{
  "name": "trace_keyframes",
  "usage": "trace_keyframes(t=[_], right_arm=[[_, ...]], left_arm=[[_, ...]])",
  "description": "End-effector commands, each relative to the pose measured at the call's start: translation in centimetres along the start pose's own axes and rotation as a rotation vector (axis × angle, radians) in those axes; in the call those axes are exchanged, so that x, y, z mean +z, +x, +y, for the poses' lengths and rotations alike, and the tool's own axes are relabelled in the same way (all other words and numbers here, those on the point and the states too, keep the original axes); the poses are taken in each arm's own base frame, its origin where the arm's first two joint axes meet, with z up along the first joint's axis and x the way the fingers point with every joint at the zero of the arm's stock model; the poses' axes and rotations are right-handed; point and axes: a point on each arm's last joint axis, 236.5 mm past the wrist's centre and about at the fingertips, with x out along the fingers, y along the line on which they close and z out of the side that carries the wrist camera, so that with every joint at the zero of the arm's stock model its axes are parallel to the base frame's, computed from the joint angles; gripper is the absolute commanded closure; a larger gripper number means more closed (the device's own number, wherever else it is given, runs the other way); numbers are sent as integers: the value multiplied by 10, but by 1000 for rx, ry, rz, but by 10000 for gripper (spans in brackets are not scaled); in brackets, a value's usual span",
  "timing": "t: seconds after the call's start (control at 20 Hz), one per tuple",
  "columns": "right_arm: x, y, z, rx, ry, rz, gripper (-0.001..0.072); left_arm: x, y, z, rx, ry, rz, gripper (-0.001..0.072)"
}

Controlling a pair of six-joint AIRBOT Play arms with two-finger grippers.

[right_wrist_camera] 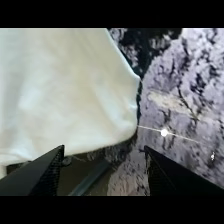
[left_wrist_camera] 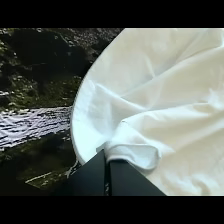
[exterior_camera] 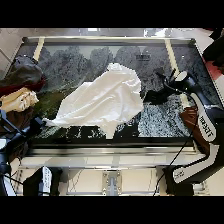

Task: Fold the shirts.

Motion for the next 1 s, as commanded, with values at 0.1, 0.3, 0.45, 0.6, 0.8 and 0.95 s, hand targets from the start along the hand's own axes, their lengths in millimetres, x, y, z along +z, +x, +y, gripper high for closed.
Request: trace_keyframes(t=[0.1,0.3,0.45,0.6,0.8,0.95], right_arm=[[23,27,3,-12,-40,-137,169],[18,25,-9,-53,-51,-117,169],[7,34,-2,-41,-65,-77,269],[-10,55,7,-16,-69,-2,280],[-29,75,29,28,-102,83,532],[-25,43,65,99,-201,74,697]], left_arm=[[-1,0,0,-1,0,3,696],[-1,0,0,-1,0,3,696],[-1,0,0,-1,0,3,697],[-1,0,0,-1,0,3,696],[-2,0,-1,-3,1,7,696],[7,-3,-14,-49,-23,-21,696]])
